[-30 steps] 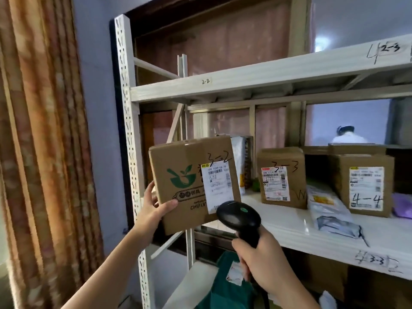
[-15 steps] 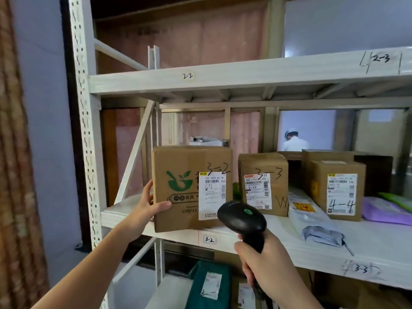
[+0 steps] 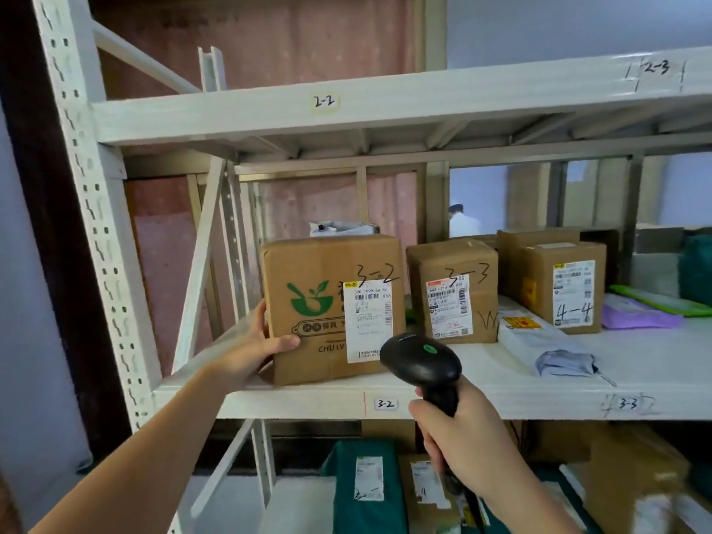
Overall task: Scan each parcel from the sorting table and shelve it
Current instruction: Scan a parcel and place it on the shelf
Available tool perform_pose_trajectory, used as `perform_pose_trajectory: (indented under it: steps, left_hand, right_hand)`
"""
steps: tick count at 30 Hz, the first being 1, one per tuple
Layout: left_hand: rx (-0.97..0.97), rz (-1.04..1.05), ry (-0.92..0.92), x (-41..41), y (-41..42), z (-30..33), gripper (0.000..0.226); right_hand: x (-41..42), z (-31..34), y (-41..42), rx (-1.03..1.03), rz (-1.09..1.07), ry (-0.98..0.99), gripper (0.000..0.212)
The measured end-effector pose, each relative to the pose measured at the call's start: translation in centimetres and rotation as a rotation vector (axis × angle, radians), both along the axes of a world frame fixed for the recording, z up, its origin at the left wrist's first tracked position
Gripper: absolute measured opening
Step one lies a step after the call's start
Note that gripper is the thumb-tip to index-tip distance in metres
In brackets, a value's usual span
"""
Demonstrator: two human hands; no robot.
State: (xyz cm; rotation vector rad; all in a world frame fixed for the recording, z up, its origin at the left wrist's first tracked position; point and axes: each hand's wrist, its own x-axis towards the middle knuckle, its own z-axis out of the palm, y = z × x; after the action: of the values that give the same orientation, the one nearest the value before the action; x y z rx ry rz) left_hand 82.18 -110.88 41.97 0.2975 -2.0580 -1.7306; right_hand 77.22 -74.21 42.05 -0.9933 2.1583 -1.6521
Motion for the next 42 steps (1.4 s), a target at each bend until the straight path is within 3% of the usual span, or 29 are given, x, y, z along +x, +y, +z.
perform_pose_trajectory:
  steps: [8, 18, 42]
  left_hand:
    - [-0.004, -0.116, 0.02, -1.7, -2.2, 0.1, 0.128]
    - [0.051, -0.13, -0.034, -4.1, -3.3, 0.6, 0.151]
    - [0.173, -0.147, 0.026, -3.6, -1.5, 1.3, 0.142]
  right_hand:
    - [1.9, -1.0, -0.9, 0.04, -0.132, -0.039, 0.009]
    - [1.1, 1.1, -0.5, 0.044, -0.243, 0.07, 0.007]
    - [1.7, 1.6, -2.1, 0.082, -0.236, 0.121, 0.013]
